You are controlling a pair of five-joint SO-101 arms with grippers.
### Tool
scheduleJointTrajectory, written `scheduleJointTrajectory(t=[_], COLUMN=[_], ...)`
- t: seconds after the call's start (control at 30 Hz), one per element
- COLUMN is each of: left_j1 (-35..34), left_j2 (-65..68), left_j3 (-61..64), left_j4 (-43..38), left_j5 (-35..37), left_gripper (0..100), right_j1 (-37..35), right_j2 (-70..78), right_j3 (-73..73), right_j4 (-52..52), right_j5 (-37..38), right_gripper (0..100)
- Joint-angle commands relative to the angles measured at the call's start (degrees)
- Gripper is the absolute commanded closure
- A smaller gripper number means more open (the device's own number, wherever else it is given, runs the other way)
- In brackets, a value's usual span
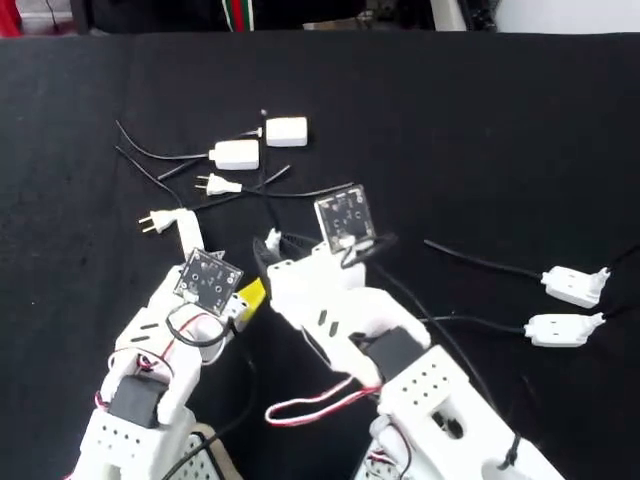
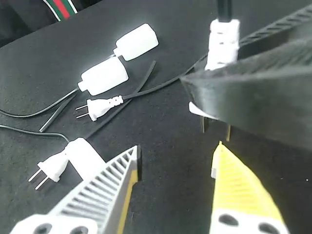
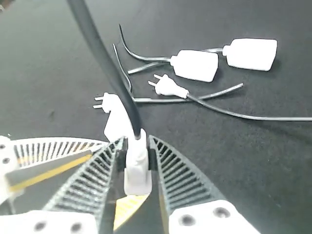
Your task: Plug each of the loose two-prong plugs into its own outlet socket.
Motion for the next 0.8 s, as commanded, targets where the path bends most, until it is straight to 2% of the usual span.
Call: scheduleJointTrajectory(t=[0.0,0.13,0.47,0.77], left_j1=[0.75,0.48,0.13,-1.80], left_j2=[-0.35,-0.26,-0.26,-0.26], left_j3=[1.01,1.01,1.01,0.92], left_j4=[-2.20,-4.75,-5.10,-4.84], left_j5=[0.70,0.79,0.79,0.62], left_gripper=[75,75,75,75], right_j1=[-2.90,-7.21,-7.30,-7.21], right_j2=[-4.35,-8.04,-12.44,-12.44], right_j3=[1.10,1.54,-0.92,-1.36], right_j4=[-0.79,3.87,13.98,14.33], right_j5=[-1.14,-1.14,-1.14,-0.70], right_gripper=[98.7,98.7,98.7,98.7])
